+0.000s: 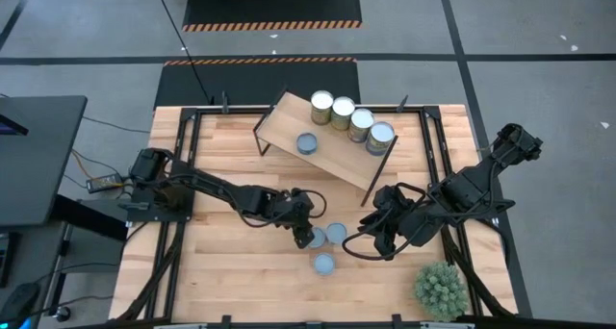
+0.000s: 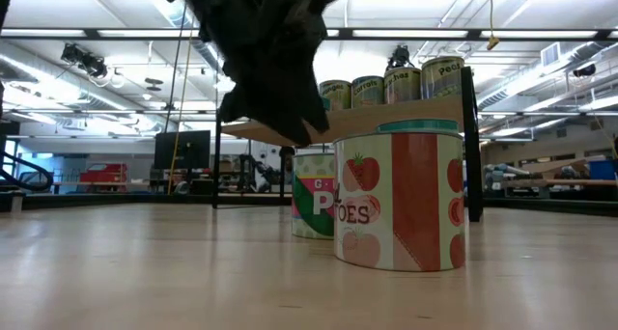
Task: Pick and place cans onto a shelf
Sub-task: Put the small canned green peas on the shelf
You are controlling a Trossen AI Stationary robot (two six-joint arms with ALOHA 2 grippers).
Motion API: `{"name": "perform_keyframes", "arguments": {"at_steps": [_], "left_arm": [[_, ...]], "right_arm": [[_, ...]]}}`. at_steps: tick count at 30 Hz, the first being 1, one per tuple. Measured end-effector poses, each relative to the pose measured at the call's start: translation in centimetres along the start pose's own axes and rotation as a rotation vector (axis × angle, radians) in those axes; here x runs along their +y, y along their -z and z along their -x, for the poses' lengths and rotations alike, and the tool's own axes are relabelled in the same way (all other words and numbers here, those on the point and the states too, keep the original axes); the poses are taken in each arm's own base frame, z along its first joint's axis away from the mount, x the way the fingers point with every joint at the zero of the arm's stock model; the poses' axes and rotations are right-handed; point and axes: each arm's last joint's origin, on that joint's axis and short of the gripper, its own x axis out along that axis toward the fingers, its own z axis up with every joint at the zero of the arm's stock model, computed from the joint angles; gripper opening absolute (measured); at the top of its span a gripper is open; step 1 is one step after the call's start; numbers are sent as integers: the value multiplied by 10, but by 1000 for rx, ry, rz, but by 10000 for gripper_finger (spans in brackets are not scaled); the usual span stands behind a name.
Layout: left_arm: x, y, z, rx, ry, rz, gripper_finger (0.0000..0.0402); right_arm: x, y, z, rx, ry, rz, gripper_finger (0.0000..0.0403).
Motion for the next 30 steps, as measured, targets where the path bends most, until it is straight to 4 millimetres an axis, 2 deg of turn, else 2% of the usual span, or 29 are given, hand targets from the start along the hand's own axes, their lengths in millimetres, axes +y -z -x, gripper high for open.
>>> {"name": "perform_keyframes", "arguments": {"at_steps": [6, 21, 25, 30], "left_arm": [[-2, 8, -14, 18, -6, -15, 157], [-4, 20, -23, 103, 11, -65, 152], [-4, 22, -26, 133, 31, -68, 118], [-7, 25, -29, 150, 44, -82, 43]], "right_arm": [[1, -1, 0, -15, -7, -3, 105], [2, -2, 0, -20, -14, -10, 105], [2, -1, 0, -19, -13, -7, 105], [2, -1, 0, -19, -12, -8, 105]]}}
